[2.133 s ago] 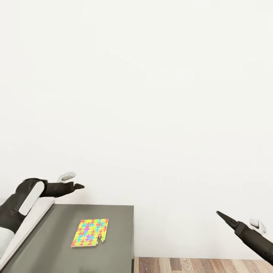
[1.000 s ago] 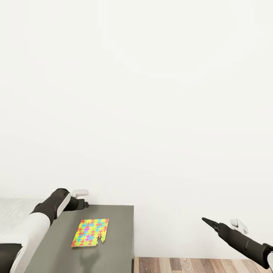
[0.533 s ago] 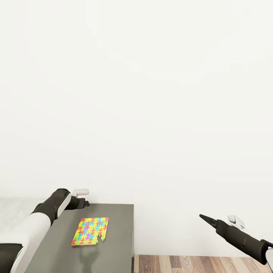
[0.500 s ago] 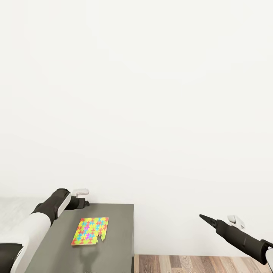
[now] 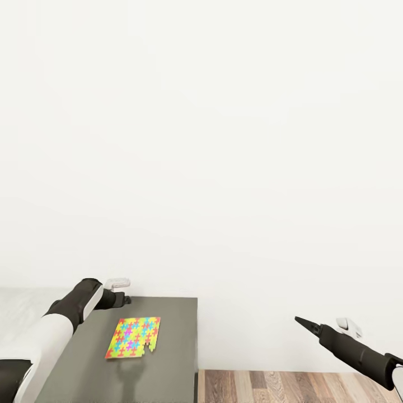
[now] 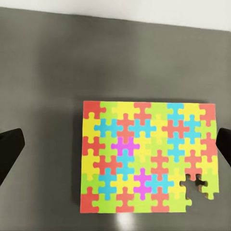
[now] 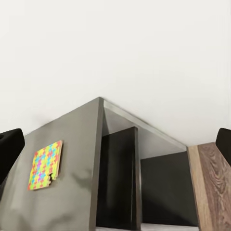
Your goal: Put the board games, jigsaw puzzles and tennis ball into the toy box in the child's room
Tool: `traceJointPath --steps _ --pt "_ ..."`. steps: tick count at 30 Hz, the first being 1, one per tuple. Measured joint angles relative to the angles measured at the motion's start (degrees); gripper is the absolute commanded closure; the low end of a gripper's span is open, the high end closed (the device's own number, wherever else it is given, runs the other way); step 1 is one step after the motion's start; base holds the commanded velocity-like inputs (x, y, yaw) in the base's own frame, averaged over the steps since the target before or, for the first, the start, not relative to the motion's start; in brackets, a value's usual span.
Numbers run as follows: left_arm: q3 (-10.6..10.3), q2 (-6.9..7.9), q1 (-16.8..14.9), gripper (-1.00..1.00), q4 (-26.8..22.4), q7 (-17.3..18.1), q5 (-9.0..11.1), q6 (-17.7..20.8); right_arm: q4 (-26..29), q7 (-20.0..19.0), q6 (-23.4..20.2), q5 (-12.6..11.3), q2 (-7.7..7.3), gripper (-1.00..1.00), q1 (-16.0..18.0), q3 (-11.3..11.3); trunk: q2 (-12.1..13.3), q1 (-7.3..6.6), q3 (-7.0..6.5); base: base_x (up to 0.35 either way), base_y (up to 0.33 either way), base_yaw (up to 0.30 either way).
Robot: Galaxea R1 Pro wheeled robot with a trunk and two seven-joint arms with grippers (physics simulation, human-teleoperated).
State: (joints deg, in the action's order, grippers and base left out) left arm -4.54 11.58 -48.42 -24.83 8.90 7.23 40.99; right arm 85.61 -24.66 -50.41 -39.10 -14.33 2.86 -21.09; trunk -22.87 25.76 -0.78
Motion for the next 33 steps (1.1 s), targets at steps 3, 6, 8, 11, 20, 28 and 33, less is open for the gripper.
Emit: traceJointPath --steps 3,6,8,11,20,28,33 --pt "0.05 0.07 -0.09 -1.00 -0.20 0.10 0.03 -0.02 -0.01 0.06 0.00 0.04 0.04 -1.00 0.00 0.00 0.00 0.00 0.28 0.000 0.000 0.000" --pt "0.07 0.14 -0.40 -1.00 -0.41 0.20 0.11 -0.05 -0.01 0.05 0.00 0.07 0.06 -1.00 -0.01 0.00 0.00 0.00 0.57 0.000 0.000 0.000" --pt "0.06 0.21 -0.62 -1.00 -0.48 0.30 0.16 -0.09 -0.01 0.05 0.00 0.07 0.07 -1.00 0.00 0.00 0.00 0.00 0.76 0.000 0.000 0.000" --pt "0.07 0.39 -0.88 -1.00 -0.55 1.12 0.19 -0.48 -0.01 0.08 0.02 0.08 0.05 -1.00 0.00 0.00 0.00 0.00 1.04 0.000 0.000 0.000" --pt "0.13 2.48 -1.77 -1.00 -0.81 19.05 0.21 -2.16 -0.02 0.09 0.09 0.16 0.20 -1.00 -0.02 0.00 0.07 -0.01 1.81 0.000 0.000 0.000" --pt "0.29 6.78 -2.05 -1.00 -0.87 27.19 0.10 -2.75 -0.03 0.17 0.10 0.22 0.50 -1.00 -0.03 0.00 0.09 -0.02 2.53 0.000 0.000 0.000" --pt "0.31 7.69 -2.06 -1.00 -0.88 27.98 0.13 -4.29 -0.03 0.16 0.10 0.25 0.59 -1.00 -0.03 0.03 0.09 -0.02 3.01 0.000 0.000 0.000"
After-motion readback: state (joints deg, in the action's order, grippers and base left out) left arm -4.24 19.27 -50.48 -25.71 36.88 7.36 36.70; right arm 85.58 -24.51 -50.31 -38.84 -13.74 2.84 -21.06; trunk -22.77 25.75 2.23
